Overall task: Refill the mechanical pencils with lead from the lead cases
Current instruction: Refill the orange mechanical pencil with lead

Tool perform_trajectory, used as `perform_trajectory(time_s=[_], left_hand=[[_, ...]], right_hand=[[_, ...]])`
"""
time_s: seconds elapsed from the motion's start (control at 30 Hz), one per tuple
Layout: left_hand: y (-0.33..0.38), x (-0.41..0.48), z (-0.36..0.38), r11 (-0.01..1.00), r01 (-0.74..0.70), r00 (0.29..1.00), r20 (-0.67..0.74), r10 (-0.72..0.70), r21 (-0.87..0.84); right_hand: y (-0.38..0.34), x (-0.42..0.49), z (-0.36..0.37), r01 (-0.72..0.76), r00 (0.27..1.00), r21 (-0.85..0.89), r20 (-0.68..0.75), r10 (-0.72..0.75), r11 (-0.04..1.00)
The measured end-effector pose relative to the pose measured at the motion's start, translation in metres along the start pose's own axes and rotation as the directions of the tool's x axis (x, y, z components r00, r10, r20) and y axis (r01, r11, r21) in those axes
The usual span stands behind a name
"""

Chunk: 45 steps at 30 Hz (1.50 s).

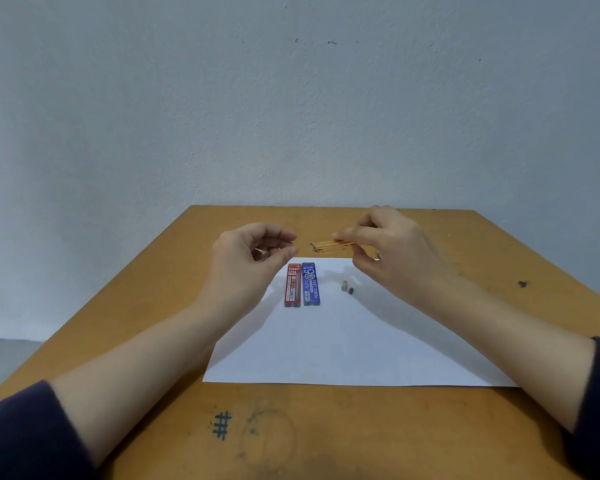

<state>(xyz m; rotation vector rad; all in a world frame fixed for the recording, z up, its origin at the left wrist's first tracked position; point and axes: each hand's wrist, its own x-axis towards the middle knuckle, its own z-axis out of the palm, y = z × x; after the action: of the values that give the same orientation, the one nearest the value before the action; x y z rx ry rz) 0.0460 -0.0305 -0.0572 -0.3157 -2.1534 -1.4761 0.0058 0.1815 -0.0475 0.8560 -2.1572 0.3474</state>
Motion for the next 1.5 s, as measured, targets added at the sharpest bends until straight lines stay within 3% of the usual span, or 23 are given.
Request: perform_trajectory(time_s=[0.9,1.1,1.27,1.5], left_hand=[[0.005,-0.002,0.000,0.997,-0.074,0.997,0.014,0.074,-0.008],[0.005,-0.002,-0.002,0.994,-0.114,0.993,-0.016,0.114,-0.001],[0.008,-0.002,-0.003,0.991,-0.136,0.991,-0.020,0.136,0.008],[0.006,-0.001,-0.003,0.991,-0.137,0.990,-0.010,0.137,-0.003]], right_hand=[[-0.006,-0.002,0.003,0.063,0.997,0.000,-0.049,-0.063,0.998],[-0.010,-0.004,0.001,-0.024,1.000,0.087,0.008,0.023,0.996],[-0.013,-0.005,0.003,-0.189,0.979,0.194,0.111,0.170,0.963],[-0.017,-0.005,0.002,-0.232,0.966,0.206,0.161,0.201,0.951]])
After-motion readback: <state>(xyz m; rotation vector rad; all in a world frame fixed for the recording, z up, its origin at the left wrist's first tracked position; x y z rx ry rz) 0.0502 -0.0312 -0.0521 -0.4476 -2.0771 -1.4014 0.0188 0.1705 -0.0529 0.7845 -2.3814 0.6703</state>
